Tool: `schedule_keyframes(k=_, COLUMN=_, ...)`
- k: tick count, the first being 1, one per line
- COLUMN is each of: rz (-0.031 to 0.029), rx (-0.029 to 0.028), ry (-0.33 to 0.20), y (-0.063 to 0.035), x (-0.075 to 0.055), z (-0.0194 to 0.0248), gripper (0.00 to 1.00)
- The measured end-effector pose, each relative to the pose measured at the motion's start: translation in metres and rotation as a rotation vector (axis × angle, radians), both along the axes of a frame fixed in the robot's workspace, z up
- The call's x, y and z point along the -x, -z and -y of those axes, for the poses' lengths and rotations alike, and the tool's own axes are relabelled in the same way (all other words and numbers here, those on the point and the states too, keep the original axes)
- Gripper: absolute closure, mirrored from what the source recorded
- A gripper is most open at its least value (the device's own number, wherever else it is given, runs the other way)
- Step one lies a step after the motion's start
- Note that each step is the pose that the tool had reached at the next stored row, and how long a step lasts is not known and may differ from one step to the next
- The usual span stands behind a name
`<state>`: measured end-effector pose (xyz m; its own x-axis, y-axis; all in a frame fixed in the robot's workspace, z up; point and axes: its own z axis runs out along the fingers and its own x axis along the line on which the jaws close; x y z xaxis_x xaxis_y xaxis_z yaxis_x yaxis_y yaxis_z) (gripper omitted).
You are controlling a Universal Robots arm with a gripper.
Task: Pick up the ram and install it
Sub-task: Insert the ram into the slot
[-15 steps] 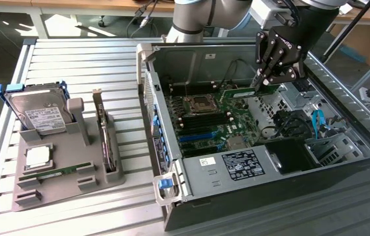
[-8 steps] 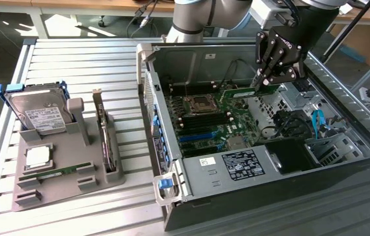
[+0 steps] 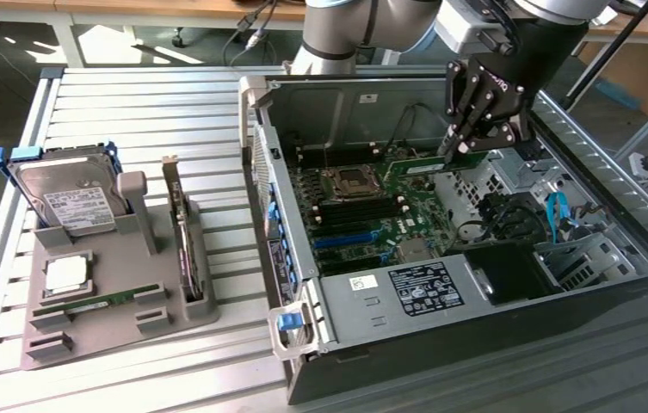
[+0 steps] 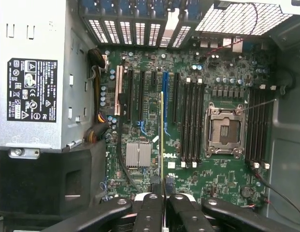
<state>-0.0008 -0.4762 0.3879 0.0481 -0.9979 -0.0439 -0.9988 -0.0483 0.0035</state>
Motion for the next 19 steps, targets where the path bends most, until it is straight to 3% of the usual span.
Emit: schedule_keyframes(k=19, rz=-0.0009, rx=-0.0001, ry=0.0, y=0.0434, x=0.003, z=-0.0012, gripper=0.88)
